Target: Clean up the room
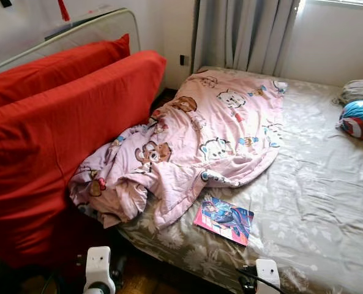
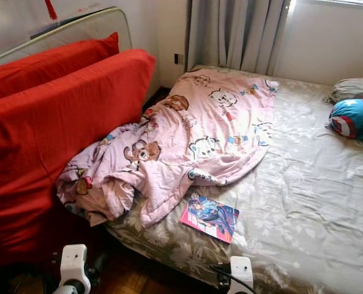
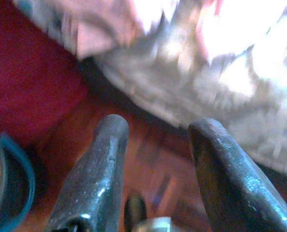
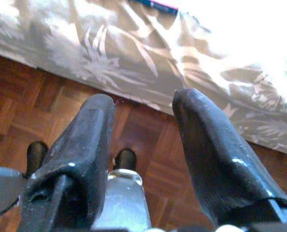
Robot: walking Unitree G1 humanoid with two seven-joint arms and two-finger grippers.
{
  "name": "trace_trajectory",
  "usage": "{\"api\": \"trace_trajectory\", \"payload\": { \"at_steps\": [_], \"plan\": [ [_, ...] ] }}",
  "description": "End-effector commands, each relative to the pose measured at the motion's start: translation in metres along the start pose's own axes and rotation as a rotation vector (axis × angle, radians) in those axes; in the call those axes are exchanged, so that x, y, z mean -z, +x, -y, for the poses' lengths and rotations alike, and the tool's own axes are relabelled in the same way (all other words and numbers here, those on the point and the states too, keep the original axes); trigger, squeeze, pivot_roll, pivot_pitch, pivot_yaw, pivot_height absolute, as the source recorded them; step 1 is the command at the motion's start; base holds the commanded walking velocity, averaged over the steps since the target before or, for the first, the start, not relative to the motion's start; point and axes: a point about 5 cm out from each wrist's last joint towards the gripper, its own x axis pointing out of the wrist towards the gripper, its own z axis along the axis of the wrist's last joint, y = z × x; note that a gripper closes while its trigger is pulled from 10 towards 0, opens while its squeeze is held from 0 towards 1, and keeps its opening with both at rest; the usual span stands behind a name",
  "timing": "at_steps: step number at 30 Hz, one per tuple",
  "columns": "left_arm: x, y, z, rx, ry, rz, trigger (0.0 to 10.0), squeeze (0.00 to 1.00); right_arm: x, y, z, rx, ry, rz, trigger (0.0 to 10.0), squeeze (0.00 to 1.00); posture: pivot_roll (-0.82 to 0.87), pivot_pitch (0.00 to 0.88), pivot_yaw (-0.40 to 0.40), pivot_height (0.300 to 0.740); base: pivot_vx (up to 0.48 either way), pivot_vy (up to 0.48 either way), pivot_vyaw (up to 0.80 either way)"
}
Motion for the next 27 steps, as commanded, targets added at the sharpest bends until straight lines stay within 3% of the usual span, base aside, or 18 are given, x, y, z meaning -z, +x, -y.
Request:
{"api": "trace_trajectory", "payload": {
  "at_steps": [1, 3, 8, 9, 16, 27],
  "plan": [
    [-0.008, 0.001, 0.004, 0.017, -0.003, 0.063, 10.0, 0.00, 0.001, -0.002, 0.002, 0.006, 0.009, 0.026, 10.0, 0.00, -0.03, 0.000, -0.037, 0.740, 0.000, 0.000, 0.00],
    [-0.013, 0.002, 0.006, 0.025, 0.002, 0.105, 10.0, 0.00, 0.000, -0.002, 0.003, 0.011, 0.009, 0.042, 10.0, 0.00, -0.03, 0.000, -0.036, 0.740, 0.000, 0.000, 0.00],
    [-0.028, 0.002, 0.008, 0.044, 0.009, 0.202, 10.0, 0.00, -0.069, 0.004, 0.006, 0.010, -0.005, 0.364, 10.0, 0.00, -0.03, 0.000, -0.026, 0.740, 0.000, 0.000, 0.00],
    [-0.036, 0.001, 0.009, 0.055, 0.015, 0.248, 10.0, 0.00, -0.088, 0.000, 0.006, 0.017, -0.008, 0.476, 10.0, 0.00, -0.03, 0.000, -0.020, 0.740, 0.000, 0.000, 0.00],
    [-0.057, -0.007, 0.015, 0.085, 0.037, 0.367, 10.0, 0.00, -0.108, -0.007, 0.000, -0.023, -0.035, 0.617, 10.0, 0.00, -0.03, 0.000, -0.024, 0.740, 0.000, 0.000, 0.00],
    [-0.073, -0.021, 0.025, 0.126, 0.048, 0.437, 10.0, 0.00, -0.109, -0.020, 0.006, -0.010, -0.016, 0.679, 10.0, 0.00, -0.04, 0.000, -0.030, 0.740, 0.000, 0.000, 0.00]
  ]
}}
